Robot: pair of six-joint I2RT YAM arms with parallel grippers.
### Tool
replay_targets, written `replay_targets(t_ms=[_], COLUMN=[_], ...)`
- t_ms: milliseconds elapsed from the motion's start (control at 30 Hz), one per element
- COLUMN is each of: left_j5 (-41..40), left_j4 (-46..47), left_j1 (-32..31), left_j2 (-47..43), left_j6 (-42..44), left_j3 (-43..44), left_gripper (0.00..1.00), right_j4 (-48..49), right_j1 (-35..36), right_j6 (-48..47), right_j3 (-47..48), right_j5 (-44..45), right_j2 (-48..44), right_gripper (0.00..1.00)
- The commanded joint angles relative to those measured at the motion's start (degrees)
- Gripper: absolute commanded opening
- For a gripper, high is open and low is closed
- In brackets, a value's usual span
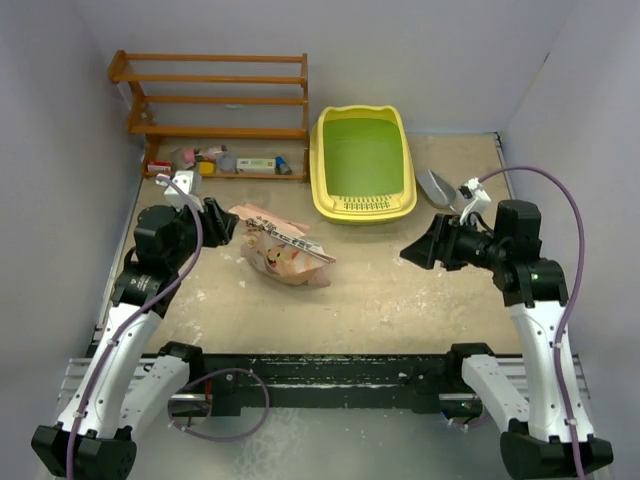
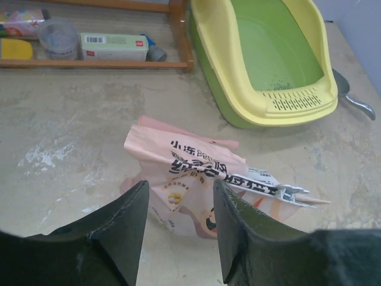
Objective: Fill the litter box with clean litter
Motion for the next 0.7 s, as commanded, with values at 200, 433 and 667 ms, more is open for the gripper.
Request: replay_targets(t_ms=[200,433,667], left_j5=[12.93,17.72,25.92], left_j4=[5.13,7.13,5.49], left_j1=[-0.07,-0.77,-0.86], left_j2=[5.46,17.52,20.38], left_j6=[26.5,45.23,54.13], left_j3=[2.94,5.49,8.42], left_gripper=[0.56,0.62,0.61], right_j4=[1.08,-4.75,-4.57], right_j1=[0.69,9.27,12.82], right_j6=[-1.52,-4.39,-5.12], right_j3=[5.88,11.8,13.82], right_j5=[-0.06,4.92,6.72], right_j2=[6.33,15.76,19.17], right_gripper=[0.77,0.72,0.72])
